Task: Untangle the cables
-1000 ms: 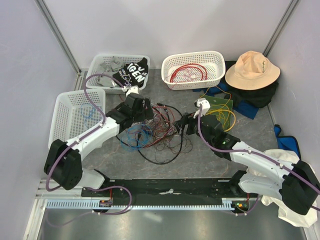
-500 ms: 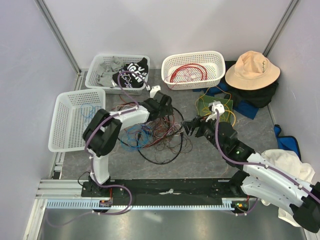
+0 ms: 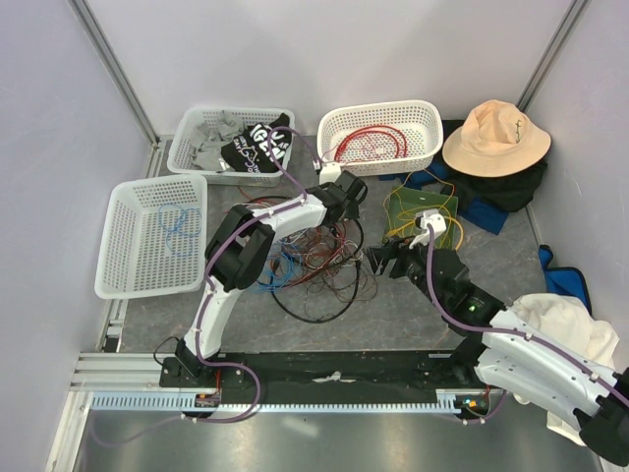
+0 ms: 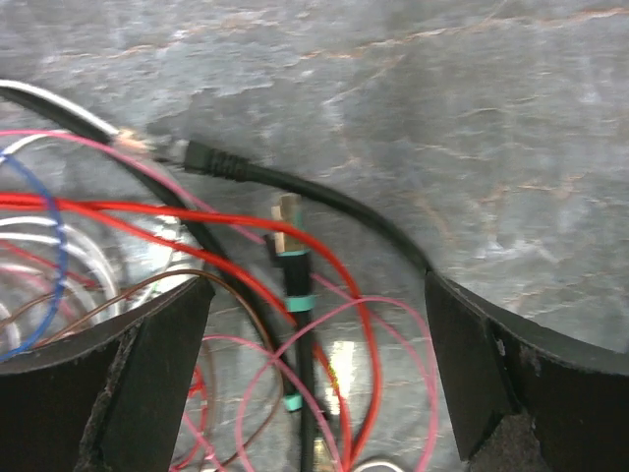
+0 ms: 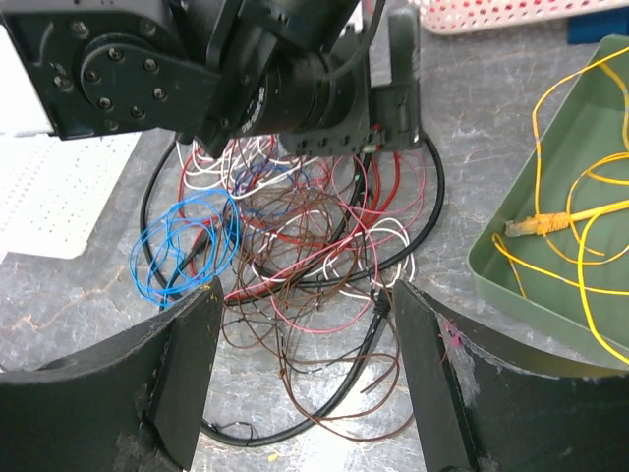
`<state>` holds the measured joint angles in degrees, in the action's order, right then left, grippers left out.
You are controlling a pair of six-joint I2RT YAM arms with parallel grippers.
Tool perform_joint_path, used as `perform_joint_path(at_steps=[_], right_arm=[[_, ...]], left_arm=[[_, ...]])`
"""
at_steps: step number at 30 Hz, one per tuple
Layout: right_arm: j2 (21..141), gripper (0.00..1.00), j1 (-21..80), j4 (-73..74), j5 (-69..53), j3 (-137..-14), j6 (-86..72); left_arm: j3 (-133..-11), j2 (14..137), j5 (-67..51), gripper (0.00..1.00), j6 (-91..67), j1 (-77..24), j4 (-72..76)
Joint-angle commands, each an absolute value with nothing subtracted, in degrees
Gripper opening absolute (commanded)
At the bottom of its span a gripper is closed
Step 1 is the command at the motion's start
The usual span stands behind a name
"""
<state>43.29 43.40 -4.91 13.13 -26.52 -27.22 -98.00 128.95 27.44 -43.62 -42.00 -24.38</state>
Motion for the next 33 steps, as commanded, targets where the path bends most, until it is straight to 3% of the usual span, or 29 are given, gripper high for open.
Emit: perform_joint_path(at_steps=[1, 3, 4, 6, 9, 10, 11, 16, 18, 21, 24, 28, 33], right_arm=[[40.8, 0.78, 43.6, -5.9, 14.9, -25.8, -26.5], [40.8, 0.78, 43.5, -6.2, 14.8, -25.5, -26.5], [40.7, 0.78, 43.6, -6.3, 14.8, -25.4, -26.6], [40.2, 0.78, 43.6, -6.6, 14.8, -24.9, -27.0], [38.7, 0.79, 43.6, -6.6, 15.1, -24.2, -27.1], [38.2, 0.79, 43.5, -6.6, 15.1, -24.1, -27.1], [37.7, 0.79, 43.6, -6.3, 15.4, -24.1, -27.1], [35.8, 0.79, 43.6, -4.4, 15.7, -25.1, -26.8], [35.3, 0.79, 43.6, -3.8, 16.0, -25.9, -26.7], [34.8, 0.79, 43.6, -2.7, 16.8, -27.6, -25.9], [34.7, 0.79, 43.6, -2.0, 17.2, -29.6, -25.1], [34.5, 0.79, 43.6, -1.6, 17.2, -31.8, -24.4], [34.3, 0.8, 43.6, -2.1, 16.8, -33.7, -23.7]], left_arm=[[-95.0, 130.4, 29.0, 0.94, -43.7, -41.7, -31.9], [-94.0, 130.5, 28.0, 0.89, -43.1, -41.3, -32.5], [-94.0, 130.6, 27.8, 0.79, -42.3, -41.2, -33.3], [-94.0, 131.0, 26.9, 0.7, -41.3, -41.0, -33.9], [-93.3, 131.2, 26.0, 0.43, -40.1, -40.9, -34.5], [-93.3, 131.6, 24.8, 0.11, -39.3, -40.6, -34.5], [-93.3, 131.6, 24.4, 0.02, -39.1, -40.5, -35.1], [-91.0, 125.2, 24.3, 0.02, -38.2, -39.7, -33.8], [-89.0, 117.3, 22.4, 0.02, -35.7, -39.6, -28.5], [-84.0, 105.1, 13.0, 0.02, -33.5, -38.1, -18.1], [-78.7, 95.8, -3.7, 0.02, -35.9, -35.1, -8.1], [-71.9, 89.7, -21.9, 0.02, -39.0, -33.8, 3.1], [-64.3, 85.3, -34.8, 0.02, -45.8, -32.2, 17.8]])
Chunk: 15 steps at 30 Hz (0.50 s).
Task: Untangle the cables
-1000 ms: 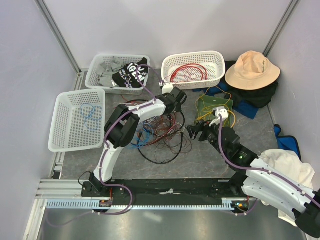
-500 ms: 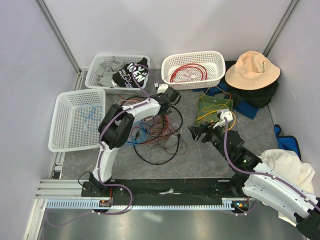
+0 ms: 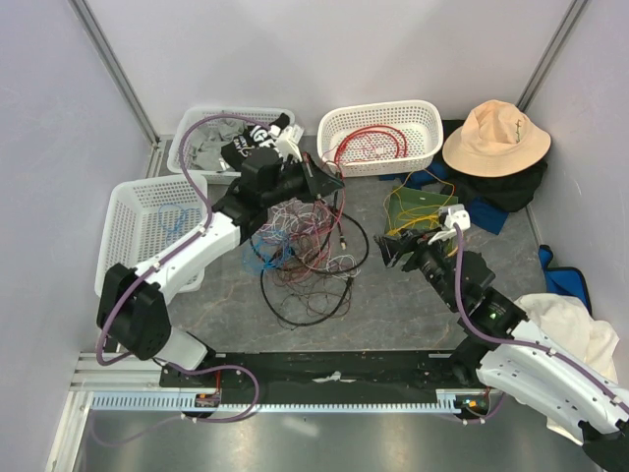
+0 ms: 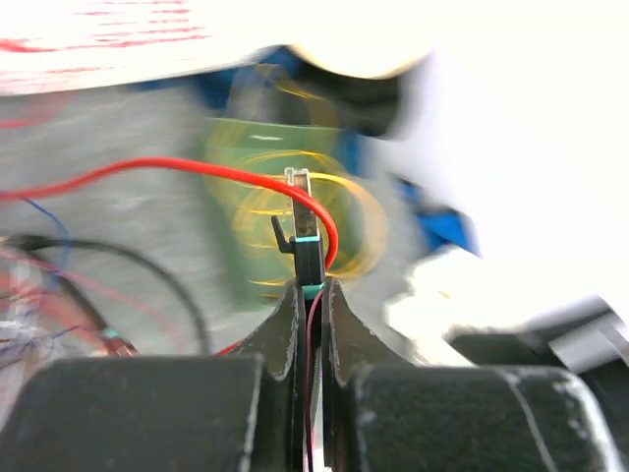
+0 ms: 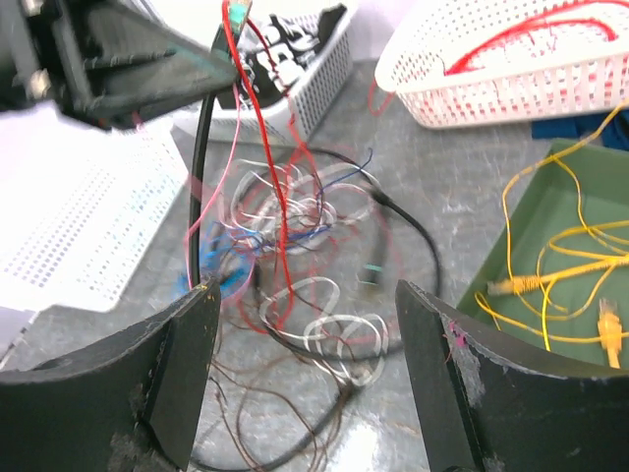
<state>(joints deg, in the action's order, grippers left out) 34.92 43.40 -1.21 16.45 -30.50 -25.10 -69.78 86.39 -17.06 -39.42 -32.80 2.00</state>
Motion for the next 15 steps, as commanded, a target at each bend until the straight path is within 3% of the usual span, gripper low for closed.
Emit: perform_joint_path(at_steps=[1, 9, 15], right_arm=[[34.2, 0.8, 43.6, -3.0, 16.5, -33.7, -23.7], [36.0, 0.79, 43.6, -13.6, 10.6, -31.6, -24.1], [45.9, 0.77, 43.6, -19.9, 8.4, -32.3, -23.7]], left_arm=[[-62.3, 84.5, -38.3, 0.02, -46.7, -31.3, 22.3], [-56.7, 83.9, -45.2, 0.02, -53.2, -29.3, 32.4], [-56.8, 83.2, -46.5, 0.02, -53.6, -29.3, 32.8]])
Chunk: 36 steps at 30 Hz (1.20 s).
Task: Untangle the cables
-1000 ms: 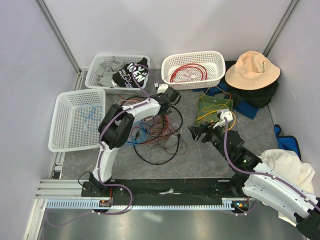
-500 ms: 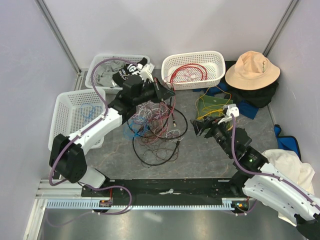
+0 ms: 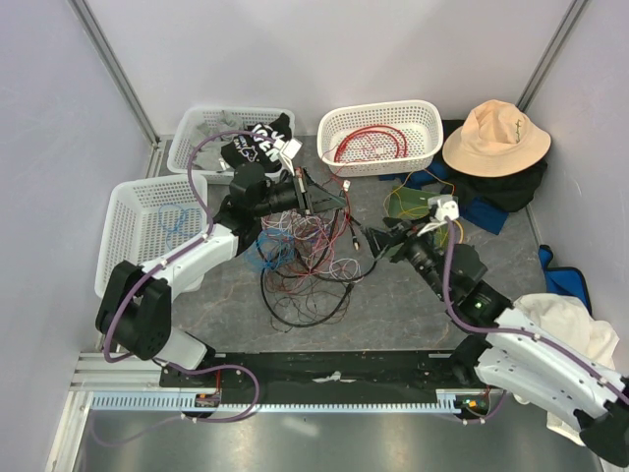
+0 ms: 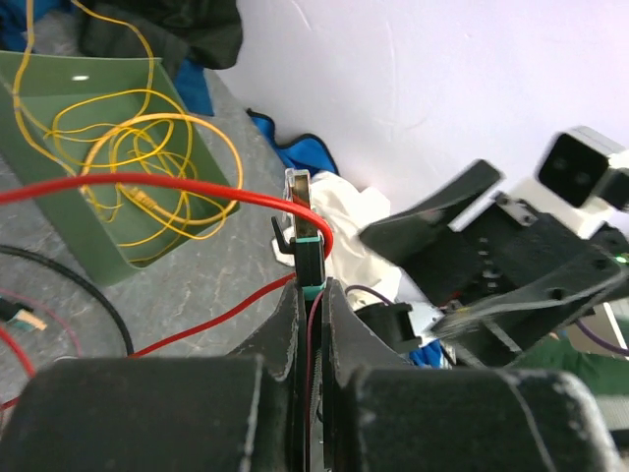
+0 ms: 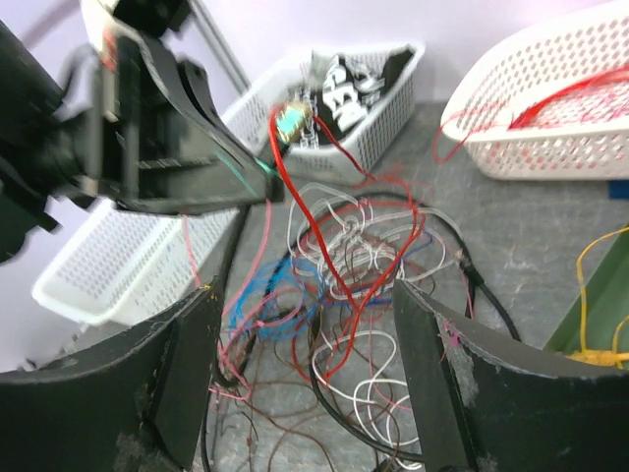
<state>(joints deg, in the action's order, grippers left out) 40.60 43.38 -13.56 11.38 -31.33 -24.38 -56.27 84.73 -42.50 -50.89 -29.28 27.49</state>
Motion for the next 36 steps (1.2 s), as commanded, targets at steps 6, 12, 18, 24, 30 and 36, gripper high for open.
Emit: perform_joint_path(at_steps=[6, 12, 18, 24, 30, 36], right_arm=[[52.2, 0.75, 43.5, -25.7, 7.2, -30.2, -24.8], [58.5, 0.74, 43.6, -32.4, 8.9, -30.2, -24.7], [67.1, 0.39, 43.6, -37.0, 9.6, -33.6, -24.8], [60.5, 0.0, 43.5, -24.5, 13.8, -37.5, -24.0], [50.8, 0.0, 43.5, -13.7, 16.6, -42.5, -20.9], [48.8, 0.0, 43.6, -11.3, 17.2, -43.4, -20.6]], left_arm=[[-57.4, 81.5, -46.9, 0.02, -52.8, -29.3, 31.4], [-57.7, 80.8, -47.2, 0.02, -52.4, -29.3, 30.3], [-57.7, 80.8, -47.5, 0.02, -52.7, -29.3, 30.2], [-60.2, 79.7, -41.2, 0.07, -46.1, -29.0, 13.3], [-57.7, 77.4, -33.2, 0.02, -41.9, -28.7, 3.8], [-54.2, 75.8, -32.6, 0.02, -42.5, -28.8, 6.2]])
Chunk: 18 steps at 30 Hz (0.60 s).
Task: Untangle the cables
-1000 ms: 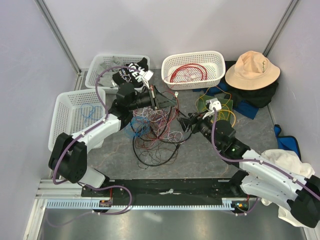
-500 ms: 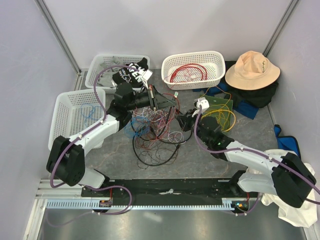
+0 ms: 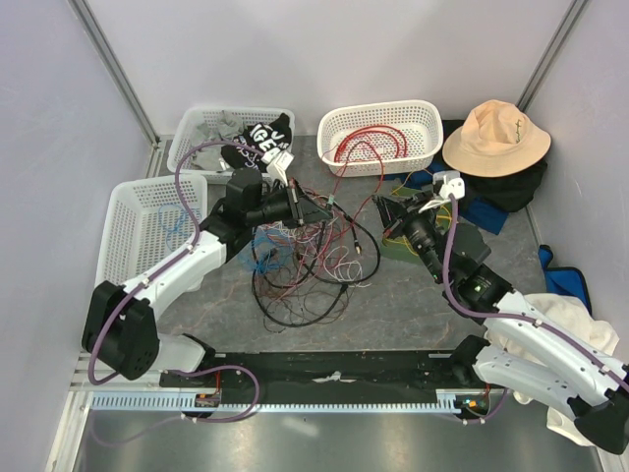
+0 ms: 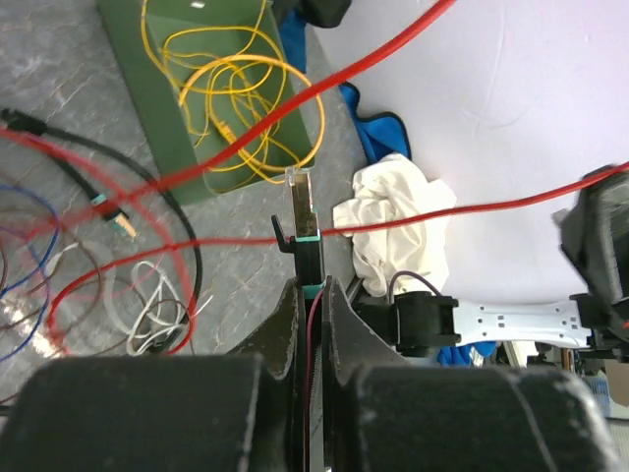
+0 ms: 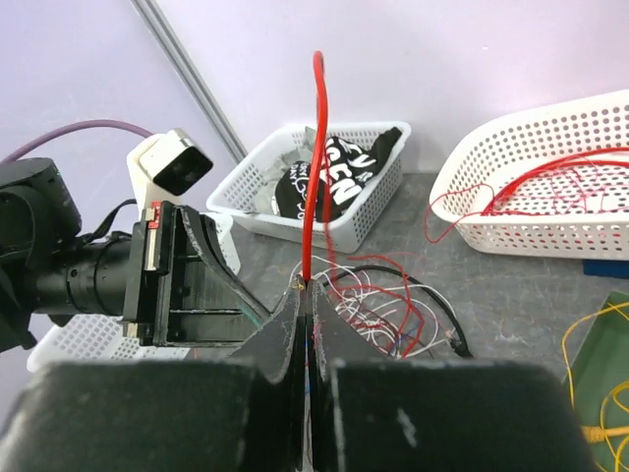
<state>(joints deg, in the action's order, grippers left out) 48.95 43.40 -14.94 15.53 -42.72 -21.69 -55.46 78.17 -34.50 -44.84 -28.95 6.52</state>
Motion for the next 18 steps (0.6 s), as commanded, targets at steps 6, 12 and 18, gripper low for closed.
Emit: perform_joint_path(at_steps=[6, 12, 18], right_arm=[[48.7, 0.0, 43.5, -10.0, 17.1, -45.6, -19.8], [50.1, 0.0, 43.6, -8.5, 16.7, -50.3, -17.8], [51.5, 0.0, 43.6, -7.0, 15.7, -54.5, -18.7]], left_arm=[[-57.6, 76.7, -19.9, 0.64, -37.9, -28.7, -12.5], [-59.7, 71.7, -3.4, 1.0, -34.5, -28.7, -23.6], [-54.7, 59.9, 0.2, 1.0, -31.1, -28.7, -10.6]])
